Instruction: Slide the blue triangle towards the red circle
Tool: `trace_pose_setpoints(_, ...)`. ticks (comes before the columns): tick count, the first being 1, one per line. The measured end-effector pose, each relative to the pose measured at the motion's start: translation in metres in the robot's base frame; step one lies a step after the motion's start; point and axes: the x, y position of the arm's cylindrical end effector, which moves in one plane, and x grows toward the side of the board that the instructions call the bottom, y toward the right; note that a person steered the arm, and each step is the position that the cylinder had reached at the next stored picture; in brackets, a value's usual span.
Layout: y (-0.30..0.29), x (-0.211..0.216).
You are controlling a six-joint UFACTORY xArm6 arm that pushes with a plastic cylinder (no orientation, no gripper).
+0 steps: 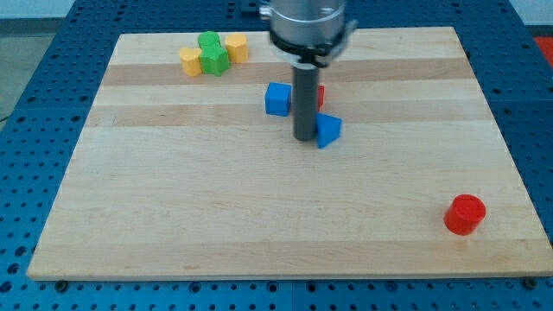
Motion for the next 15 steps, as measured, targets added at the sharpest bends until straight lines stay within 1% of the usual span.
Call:
trace_pose_setpoints(1,0.047,0.031)
trace_pose_setpoints(2,0.013,-0.022)
trace_pose_setpoints(3,-0.007,-0.06)
trace_pose_setpoints(4,0.055,-0.056)
trace_pose_setpoints(5,0.074,-0.019)
trace_pose_setpoints(6,0.07,0.004)
trace_pose_setpoints(7,0.066,-0.012)
trace_pose_setpoints(8,0.029,-0.027)
trace_pose_setpoints(9,0.066,0.014)
trace_pose_setpoints(10,0.071,0.032)
trace_pose_setpoints(11,0.043,0.01)
trace_pose_setpoints(12,0.006,0.036)
trace_pose_setpoints(13,-0.01,0.061)
trace_pose_setpoints(14,0.015,0.077)
trace_pose_setpoints(15,0.051,0.077)
